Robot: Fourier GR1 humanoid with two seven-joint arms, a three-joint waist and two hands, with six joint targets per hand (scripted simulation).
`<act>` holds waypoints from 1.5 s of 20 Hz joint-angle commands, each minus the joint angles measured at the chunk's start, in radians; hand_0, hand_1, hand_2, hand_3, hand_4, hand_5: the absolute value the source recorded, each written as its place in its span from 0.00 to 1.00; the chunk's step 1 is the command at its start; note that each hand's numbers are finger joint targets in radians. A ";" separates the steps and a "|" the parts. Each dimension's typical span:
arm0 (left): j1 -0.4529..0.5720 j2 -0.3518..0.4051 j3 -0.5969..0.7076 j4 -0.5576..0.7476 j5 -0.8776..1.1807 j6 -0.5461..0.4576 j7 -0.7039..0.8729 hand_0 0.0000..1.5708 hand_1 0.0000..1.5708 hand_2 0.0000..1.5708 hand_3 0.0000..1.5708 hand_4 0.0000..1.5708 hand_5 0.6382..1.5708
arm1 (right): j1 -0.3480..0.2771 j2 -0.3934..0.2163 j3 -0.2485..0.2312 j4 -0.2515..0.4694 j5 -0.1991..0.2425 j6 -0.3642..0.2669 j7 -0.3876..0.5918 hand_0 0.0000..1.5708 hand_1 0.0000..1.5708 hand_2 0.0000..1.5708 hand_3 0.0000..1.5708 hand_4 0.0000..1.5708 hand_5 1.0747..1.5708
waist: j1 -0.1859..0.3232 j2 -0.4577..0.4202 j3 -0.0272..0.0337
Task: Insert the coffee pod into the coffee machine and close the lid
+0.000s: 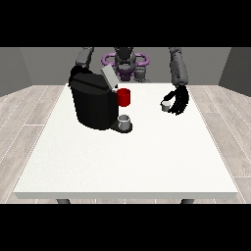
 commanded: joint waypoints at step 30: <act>-0.307 0.002 -0.031 -0.057 -0.095 -0.179 0.059 0.79 0.79 0.84 0.82 0.36 1.00 | -0.076 -0.030 -0.042 0.135 -0.084 0.058 0.007 0.00 0.00 0.00 0.00 0.31 1.00 | -0.032 -0.075 0.0004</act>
